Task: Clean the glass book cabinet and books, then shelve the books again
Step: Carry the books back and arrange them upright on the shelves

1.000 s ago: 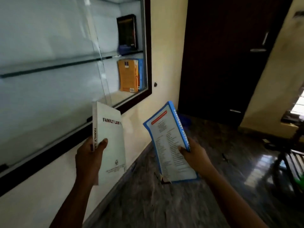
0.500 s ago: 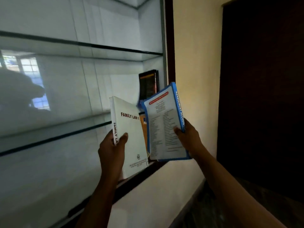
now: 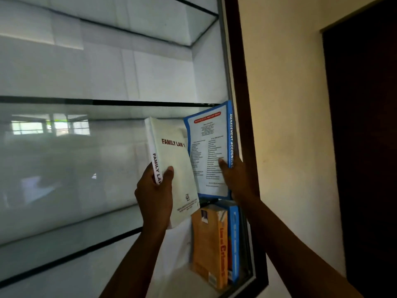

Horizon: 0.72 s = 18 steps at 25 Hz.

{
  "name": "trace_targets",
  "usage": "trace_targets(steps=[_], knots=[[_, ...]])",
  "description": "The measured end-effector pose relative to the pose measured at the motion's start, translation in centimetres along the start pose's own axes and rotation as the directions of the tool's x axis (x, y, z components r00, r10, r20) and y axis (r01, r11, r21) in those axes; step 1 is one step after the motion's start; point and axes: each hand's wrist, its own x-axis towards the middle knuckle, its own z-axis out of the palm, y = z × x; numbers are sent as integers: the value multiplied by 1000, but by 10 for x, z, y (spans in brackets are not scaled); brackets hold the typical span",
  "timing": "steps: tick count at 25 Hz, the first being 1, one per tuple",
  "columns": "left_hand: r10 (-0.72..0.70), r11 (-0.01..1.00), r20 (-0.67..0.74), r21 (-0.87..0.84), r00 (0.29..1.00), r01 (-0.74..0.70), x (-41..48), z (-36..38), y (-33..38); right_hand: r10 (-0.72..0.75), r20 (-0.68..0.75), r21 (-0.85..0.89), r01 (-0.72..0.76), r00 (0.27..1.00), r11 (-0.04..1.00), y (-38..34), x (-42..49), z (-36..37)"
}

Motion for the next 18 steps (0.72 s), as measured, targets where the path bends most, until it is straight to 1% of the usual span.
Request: trace_targets(steps=[2,4,6,8,10,12,14,16,18], knots=[[2,1000,-61,23,998,0,8,18,-8,11,46,7,-11,999,1000,28,28,15],[5,999,-103,43,995,0,15,33,-14,61,64,2,-61,996,998,53,47,28],[26,993,-145,115,989,-9,21,50,-22,115,53,24,-117,992,993,77,66,40],[65,981,-175,193,982,-30,27,67,-28,116,47,21,-117,992,993,94,76,48],[102,966,-193,255,976,-50,32,79,-35,91,66,-22,-89,994,996,100,78,47],[140,946,-184,315,973,-77,37,89,-42,66,167,-135,-44,984,990,99,80,36],[172,925,-169,367,970,-100,41,100,-51,27,290,-292,62,957,954,93,84,17],[188,904,-158,413,969,-108,44,112,-59,-28,323,-393,161,946,905,91,86,3],[186,890,-158,444,970,-99,46,124,-67,-52,345,-457,216,937,863,94,82,-2]])
